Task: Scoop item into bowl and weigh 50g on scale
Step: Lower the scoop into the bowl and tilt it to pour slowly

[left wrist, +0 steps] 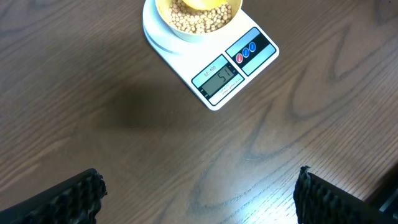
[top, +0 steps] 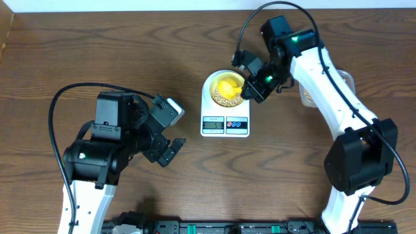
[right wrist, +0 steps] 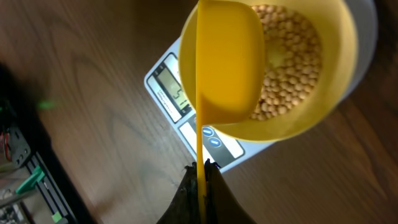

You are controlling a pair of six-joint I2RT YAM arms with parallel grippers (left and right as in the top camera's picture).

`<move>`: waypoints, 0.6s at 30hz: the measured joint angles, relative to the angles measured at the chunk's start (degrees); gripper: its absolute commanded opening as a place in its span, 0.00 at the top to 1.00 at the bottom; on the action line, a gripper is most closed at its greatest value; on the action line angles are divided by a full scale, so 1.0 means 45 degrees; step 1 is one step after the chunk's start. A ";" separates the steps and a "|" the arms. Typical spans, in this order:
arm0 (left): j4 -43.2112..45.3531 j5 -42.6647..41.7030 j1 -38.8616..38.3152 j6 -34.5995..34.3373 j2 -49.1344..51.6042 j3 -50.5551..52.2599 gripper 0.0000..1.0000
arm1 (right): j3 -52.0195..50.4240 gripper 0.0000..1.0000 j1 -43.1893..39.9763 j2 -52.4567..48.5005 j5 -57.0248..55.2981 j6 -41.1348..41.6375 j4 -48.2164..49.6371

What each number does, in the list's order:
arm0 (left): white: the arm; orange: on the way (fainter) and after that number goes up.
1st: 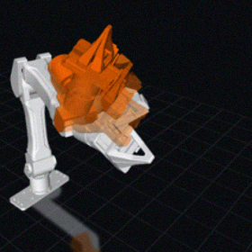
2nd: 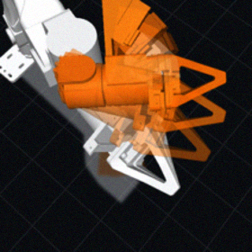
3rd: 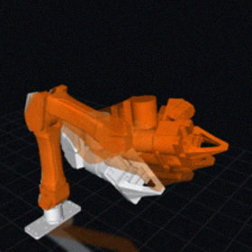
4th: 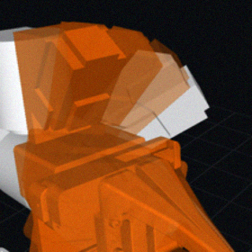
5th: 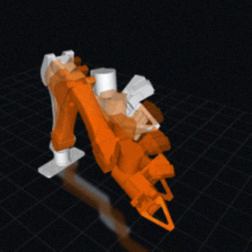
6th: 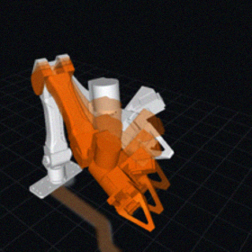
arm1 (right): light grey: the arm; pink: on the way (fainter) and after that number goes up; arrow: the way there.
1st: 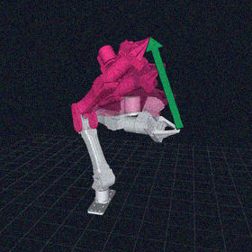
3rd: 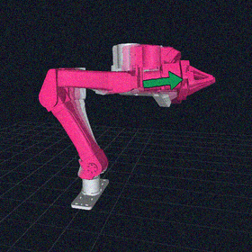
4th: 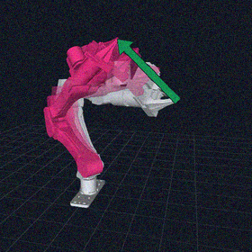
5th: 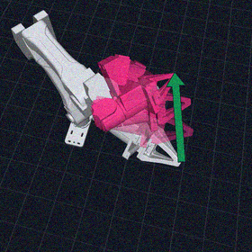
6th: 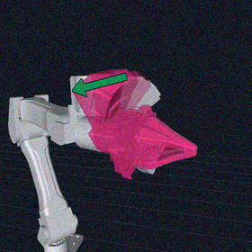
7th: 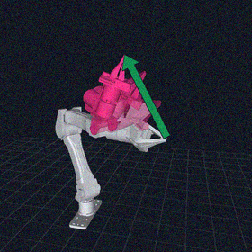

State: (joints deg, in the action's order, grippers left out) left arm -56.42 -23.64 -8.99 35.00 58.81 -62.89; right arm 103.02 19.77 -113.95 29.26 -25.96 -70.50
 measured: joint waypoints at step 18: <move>0.0000 0.0000 0.0000 0.0000 0.0000 0.0000 0.01 | 0.0000 0.99 0.1715 -0.0262 -0.4682 -0.0039 0.0967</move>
State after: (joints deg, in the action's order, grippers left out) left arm -56.42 -23.64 -8.99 35.00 58.81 -62.89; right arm 103.02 27.49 -115.13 8.19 -26.13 -66.15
